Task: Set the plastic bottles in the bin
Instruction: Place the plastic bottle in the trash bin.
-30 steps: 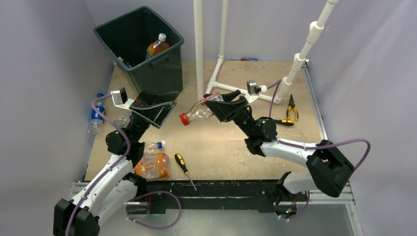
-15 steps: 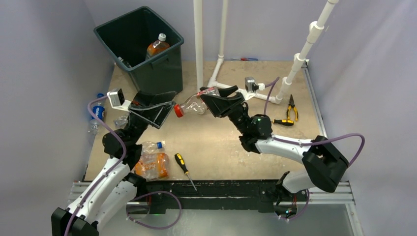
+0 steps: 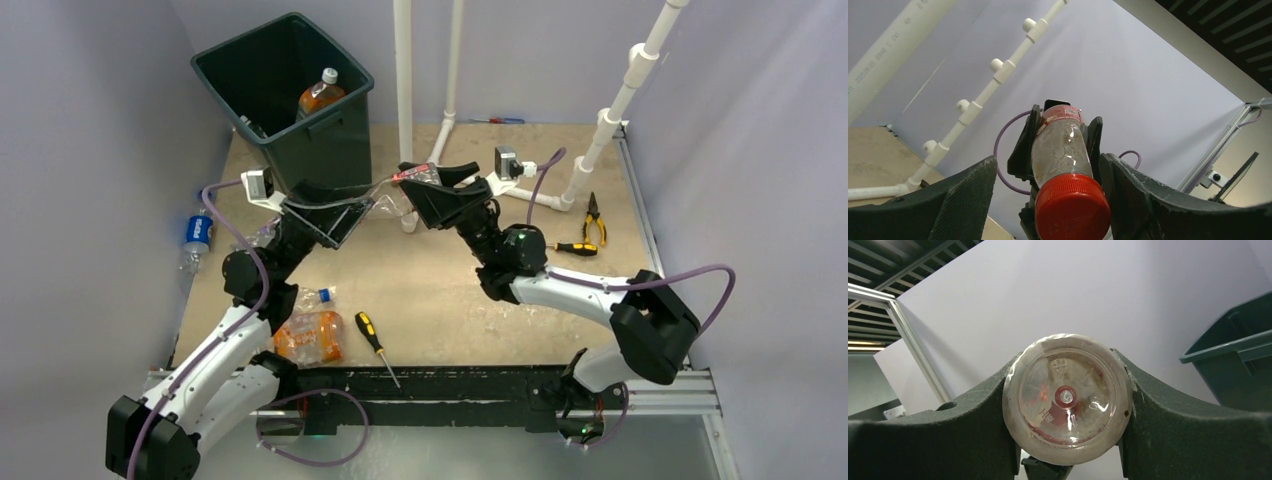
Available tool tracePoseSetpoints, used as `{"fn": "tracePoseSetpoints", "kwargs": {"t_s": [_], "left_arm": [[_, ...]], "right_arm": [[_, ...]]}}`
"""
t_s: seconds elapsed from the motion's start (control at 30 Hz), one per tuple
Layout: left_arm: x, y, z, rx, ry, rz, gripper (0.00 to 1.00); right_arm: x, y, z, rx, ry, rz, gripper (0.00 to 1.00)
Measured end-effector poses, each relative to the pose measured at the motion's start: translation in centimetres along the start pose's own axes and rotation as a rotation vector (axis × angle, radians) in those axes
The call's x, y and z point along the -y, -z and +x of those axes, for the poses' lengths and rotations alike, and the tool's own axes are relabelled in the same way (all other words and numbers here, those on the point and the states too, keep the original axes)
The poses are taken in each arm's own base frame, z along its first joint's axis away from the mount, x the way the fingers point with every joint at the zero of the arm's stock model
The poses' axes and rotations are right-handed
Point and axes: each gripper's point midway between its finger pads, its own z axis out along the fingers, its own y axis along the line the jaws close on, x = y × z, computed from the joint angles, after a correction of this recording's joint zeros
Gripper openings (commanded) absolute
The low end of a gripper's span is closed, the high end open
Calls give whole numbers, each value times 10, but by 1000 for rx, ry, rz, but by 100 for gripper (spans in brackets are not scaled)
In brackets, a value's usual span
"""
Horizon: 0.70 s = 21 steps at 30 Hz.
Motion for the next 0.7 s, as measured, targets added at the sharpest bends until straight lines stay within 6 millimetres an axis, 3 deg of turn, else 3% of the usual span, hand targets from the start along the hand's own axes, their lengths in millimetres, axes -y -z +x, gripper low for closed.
{"fn": "tracePoseSetpoints", "kwargs": {"t_s": [0.13,0.27,0.43,0.53,0.67,0.7], "left_arm": [[6,0,4,-11,13,18,63],[15,1,2,-3,10,39,42],[20,2,-6,34,-11,41,28],[20,2,-8,45,-10,35,1],[18,1,-8,46,-8,33,0],[17,1,-8,46,-8,33,0]], "right_arm": [[0,-3,8,-6,9,-1,0],[-3,-3,11,-1,32,-1,0],[-5,-3,14,10,50,0,0],[-4,-3,15,16,49,4,0],[-5,-3,15,16,50,4,1],[-4,-3,15,17,50,5,7]]}}
